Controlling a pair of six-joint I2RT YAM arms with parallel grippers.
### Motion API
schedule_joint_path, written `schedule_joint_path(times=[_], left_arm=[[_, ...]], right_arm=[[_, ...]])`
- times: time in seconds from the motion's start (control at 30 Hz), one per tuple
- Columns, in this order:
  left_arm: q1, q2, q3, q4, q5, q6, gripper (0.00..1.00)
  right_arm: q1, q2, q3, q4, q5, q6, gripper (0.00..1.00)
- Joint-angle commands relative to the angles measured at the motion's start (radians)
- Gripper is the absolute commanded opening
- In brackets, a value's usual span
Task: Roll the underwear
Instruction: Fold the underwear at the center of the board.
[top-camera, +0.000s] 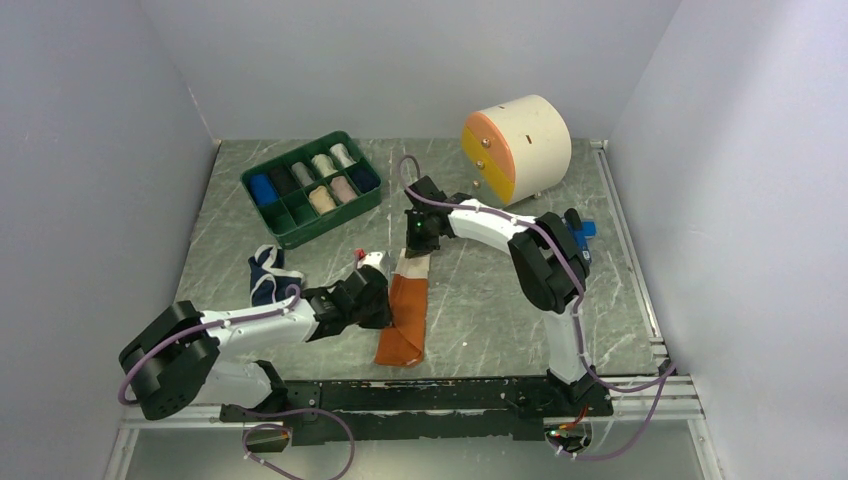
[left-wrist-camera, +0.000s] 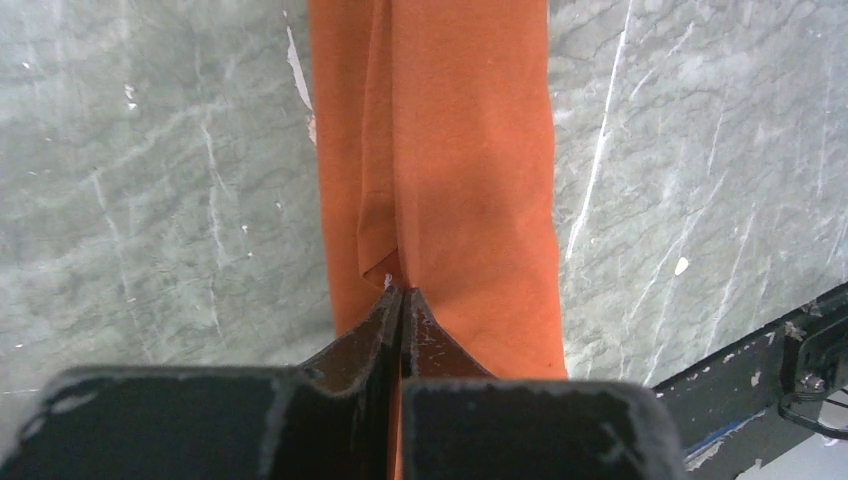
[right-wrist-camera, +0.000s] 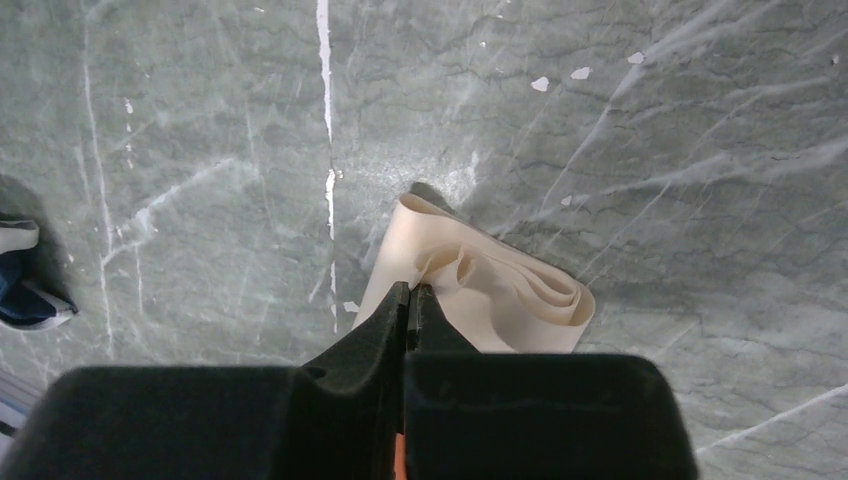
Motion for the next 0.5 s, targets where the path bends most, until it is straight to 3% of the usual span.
schedule_joint_path(times=[0.0, 0.33, 0.47], left_arm=[[0.008, -0.011, 0.057, -0.051, -0.026, 0.045, 0.05], [0.011, 0.014, 0.029, -0.046, 0.004, 0.027, 0.05], [0.012, 0.011, 0.025, -0.051, -0.008, 0.025, 0.05]], right_arm=[[-0.004, 0.011, 0.046, 0.005, 0.043, -0.003, 0.03], [-0.008, -0.039, 0.026, 0.040, 0.004, -0.038, 0.33], [-0.012, -0.093, 0.017, 0.037, -0.009, -0.053, 0.35]])
